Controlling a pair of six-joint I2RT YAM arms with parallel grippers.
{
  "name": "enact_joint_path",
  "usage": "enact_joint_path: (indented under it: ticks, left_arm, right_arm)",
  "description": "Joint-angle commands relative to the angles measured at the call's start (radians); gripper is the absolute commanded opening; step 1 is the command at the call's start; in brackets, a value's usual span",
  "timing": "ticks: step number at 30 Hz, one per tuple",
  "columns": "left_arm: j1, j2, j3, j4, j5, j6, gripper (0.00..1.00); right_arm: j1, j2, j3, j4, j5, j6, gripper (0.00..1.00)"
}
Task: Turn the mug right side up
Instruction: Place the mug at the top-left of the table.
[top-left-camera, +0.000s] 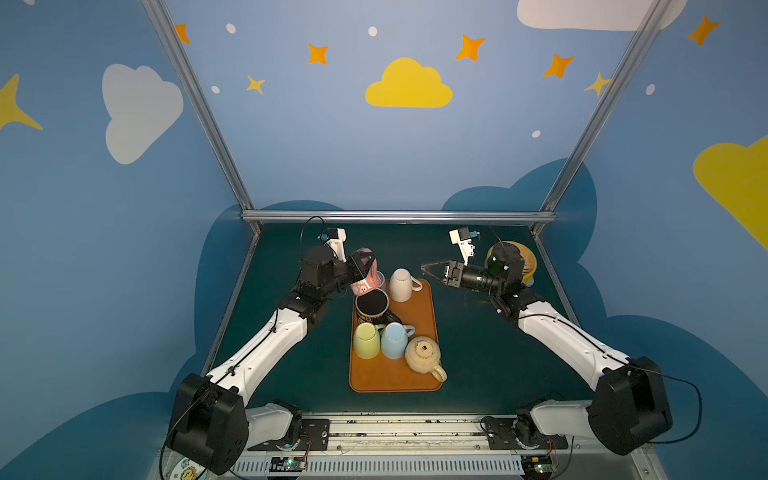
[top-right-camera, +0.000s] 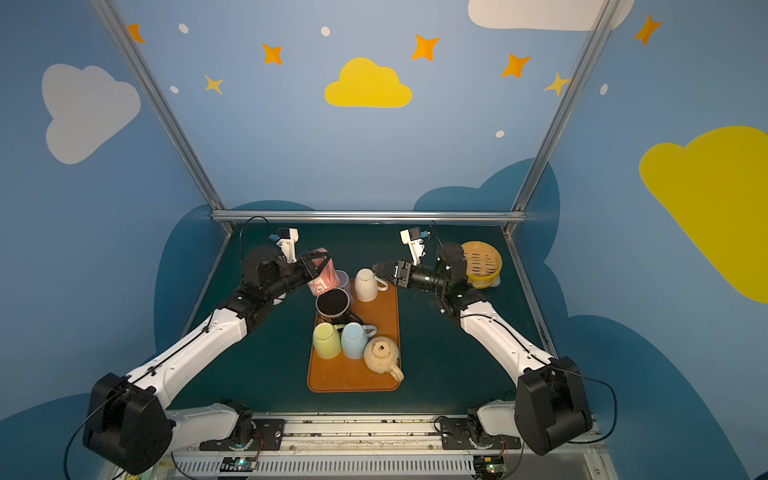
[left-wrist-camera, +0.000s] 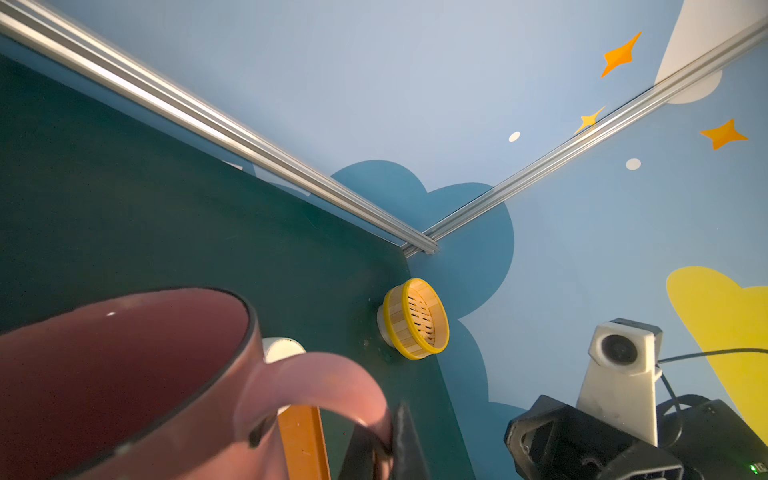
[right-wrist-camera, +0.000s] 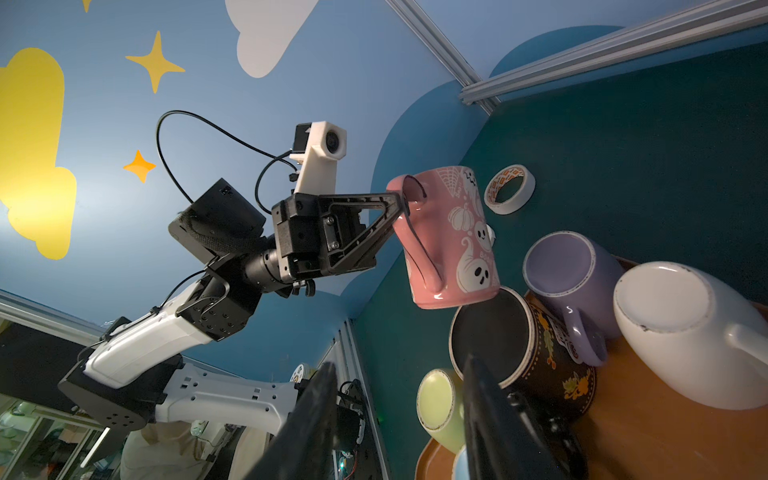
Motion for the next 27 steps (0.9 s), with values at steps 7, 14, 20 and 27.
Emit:
enact_joint_path:
  ticks: [7, 14, 20, 27]
  left_arm:
    - [0.071, 0.006, 0.126, 0.047, 0.103, 0.172, 0.03]
    - [0.162, 0.067, 0.174, 0.065, 0.206, 0.327, 0.04]
    - [0.232, 0.14, 0.148, 0.168, 0.294, 0.455, 0.03]
    - [0.319, 0.269, 0.156, 0.267, 0.409, 0.523, 0.03]
  right_arm:
    - [0.004, 0.026, 0.006, 0.038, -0.018, -0.018, 0.42]
    - [0.006, 0.048, 0.002, 0.076, -0.029, -0.014, 0.41]
    - [0.004, 0.049, -0.014, 0.09, -0.04, -0.018, 0.4]
    - [0.007, 0.049, -0.029, 0.093, -0.058, -0.02, 0.4]
